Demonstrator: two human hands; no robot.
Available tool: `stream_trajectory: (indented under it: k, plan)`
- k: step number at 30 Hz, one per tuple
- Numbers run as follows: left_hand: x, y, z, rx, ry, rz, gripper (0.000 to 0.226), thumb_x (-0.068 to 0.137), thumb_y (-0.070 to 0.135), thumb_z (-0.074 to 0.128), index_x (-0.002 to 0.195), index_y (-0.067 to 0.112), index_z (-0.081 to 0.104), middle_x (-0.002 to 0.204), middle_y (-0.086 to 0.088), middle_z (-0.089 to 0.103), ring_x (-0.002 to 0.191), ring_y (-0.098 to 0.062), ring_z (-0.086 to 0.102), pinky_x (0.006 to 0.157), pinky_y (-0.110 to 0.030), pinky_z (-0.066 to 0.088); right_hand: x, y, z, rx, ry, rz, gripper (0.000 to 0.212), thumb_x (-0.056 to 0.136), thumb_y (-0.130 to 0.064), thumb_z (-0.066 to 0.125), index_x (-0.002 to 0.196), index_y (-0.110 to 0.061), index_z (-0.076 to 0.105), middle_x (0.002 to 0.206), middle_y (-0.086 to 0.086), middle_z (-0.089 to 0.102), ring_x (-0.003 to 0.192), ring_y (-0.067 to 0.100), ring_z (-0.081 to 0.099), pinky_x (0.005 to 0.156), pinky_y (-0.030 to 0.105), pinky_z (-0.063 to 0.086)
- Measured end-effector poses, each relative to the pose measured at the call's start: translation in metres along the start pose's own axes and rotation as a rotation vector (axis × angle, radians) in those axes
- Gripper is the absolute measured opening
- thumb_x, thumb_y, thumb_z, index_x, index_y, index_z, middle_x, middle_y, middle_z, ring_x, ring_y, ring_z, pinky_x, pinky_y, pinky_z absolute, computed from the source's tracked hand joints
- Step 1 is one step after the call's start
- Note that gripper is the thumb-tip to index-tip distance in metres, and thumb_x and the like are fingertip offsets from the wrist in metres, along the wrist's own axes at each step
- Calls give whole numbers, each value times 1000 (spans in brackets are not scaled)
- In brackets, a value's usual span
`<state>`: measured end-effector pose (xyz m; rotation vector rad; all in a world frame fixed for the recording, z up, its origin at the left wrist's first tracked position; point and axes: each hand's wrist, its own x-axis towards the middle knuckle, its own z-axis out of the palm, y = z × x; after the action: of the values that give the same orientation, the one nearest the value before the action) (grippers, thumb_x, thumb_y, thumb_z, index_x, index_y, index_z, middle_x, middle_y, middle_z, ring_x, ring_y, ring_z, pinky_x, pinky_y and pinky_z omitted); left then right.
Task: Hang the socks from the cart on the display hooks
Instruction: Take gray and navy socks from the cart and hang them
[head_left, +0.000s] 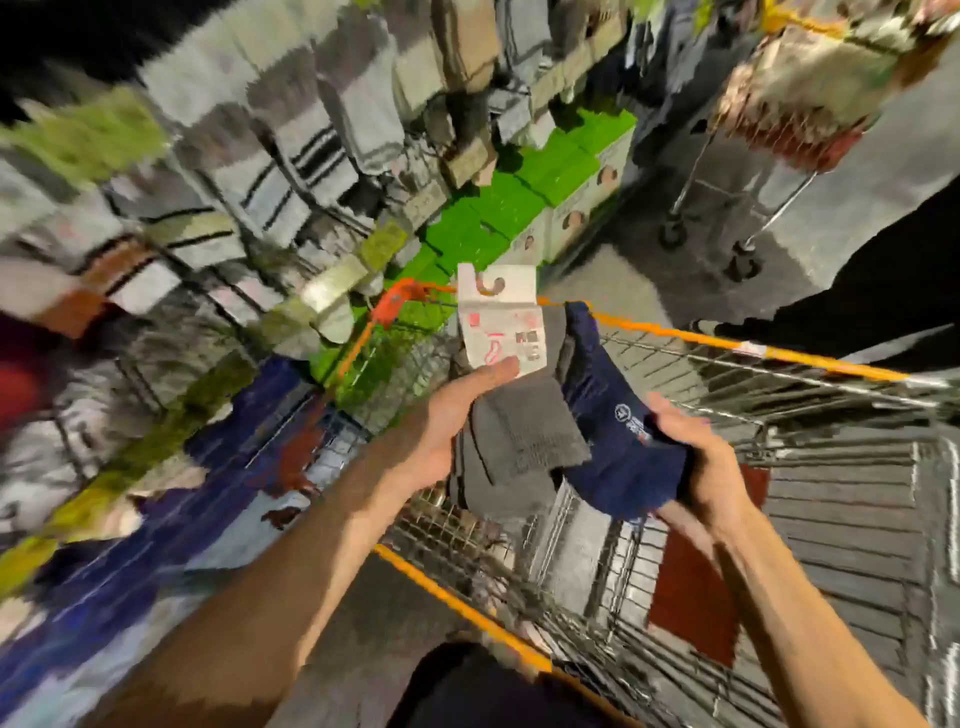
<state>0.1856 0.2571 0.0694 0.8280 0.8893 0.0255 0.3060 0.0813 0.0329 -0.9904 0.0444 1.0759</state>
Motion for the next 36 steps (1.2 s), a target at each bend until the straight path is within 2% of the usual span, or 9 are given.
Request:
stream_trajectory:
  k: [2, 4, 6, 9, 14, 20, 28, 33, 36]
  plan:
    - [-26, 3, -12, 87, 123, 154, 13, 91, 15, 66, 98, 23, 73, 95, 3, 77, 87, -12, 73, 89, -35, 57, -10, -6, 18, -74, -154, 22, 69, 22, -55, 98, 79, -20, 79, 94, 2, 73, 88, 20, 69, 76, 30, 56]
    - [-59, 4, -25, 121, 188, 237, 16, 90, 14, 69, 99, 26, 74, 107, 2, 76, 91, -12, 73, 85, -32, 56, -17, -7, 50, -266, -197, 76, 85, 32, -62, 94, 100, -15, 73, 98, 3, 75, 90, 19, 71, 75, 28, 57]
    - [-90, 10, -31, 119, 237, 281, 16, 89, 12, 69, 101, 21, 74, 107, -2, 76, 85, -13, 74, 77, -28, 57, -28, -7, 88, -437, -244, 90, 65, 64, -43, 87, 113, -5, 68, 87, 4, 78, 77, 15, 74, 65, 25, 59]
    - [-156, 19, -49, 137, 347, 419, 16, 90, 10, 67, 99, 23, 71, 92, 7, 78, 77, -7, 73, 65, -20, 56, -52, -1, 142, -549, -346, 91, 8, 92, -10, 64, 86, -5, 66, 53, -3, 69, 45, 4, 64, 42, 15, 48]
    - [-257, 27, -89, 179, 491, 554, 18, 91, 4, 64, 97, 21, 69, 83, 10, 77, 75, -3, 72, 62, -17, 55, -70, 19, 217, -592, -617, 30, 17, 94, -3, 60, 78, -10, 63, 56, -6, 68, 48, 6, 65, 46, 17, 48]
    - [-354, 9, -131, 76, 762, 775, 28, 89, 0, 66, 111, 16, 68, 111, 1, 74, 97, -10, 71, 84, -23, 57, -112, 51, 311, -612, -818, 5, 29, 68, -9, 74, 97, -7, 73, 87, 4, 78, 75, 17, 75, 64, 26, 58]
    - [-470, -8, -180, -126, 1056, 1008, 26, 88, 0, 64, 109, 14, 69, 101, -2, 77, 85, -12, 72, 65, -21, 53, -210, 110, 424, -645, -1014, -116, 11, 86, -19, 71, 95, -13, 73, 92, 4, 78, 81, 17, 75, 79, 34, 59]
    - [-525, -19, -209, -65, 1084, 1117, 6, 90, 24, 71, 96, 22, 71, 86, 10, 77, 76, -4, 73, 59, -17, 54, -258, 136, 465, -741, -1131, -178, 20, 91, -7, 66, 109, -15, 68, 94, 7, 78, 83, 23, 75, 70, 32, 57]
    - [-551, -20, -233, -20, 1129, 1126, 24, 95, 40, 61, 89, 20, 73, 79, 8, 77, 71, -6, 72, 57, -18, 51, -284, 156, 488, -772, -1159, -206, 25, 92, -3, 63, 112, -17, 69, 99, 11, 77, 90, 30, 74, 77, 40, 58]
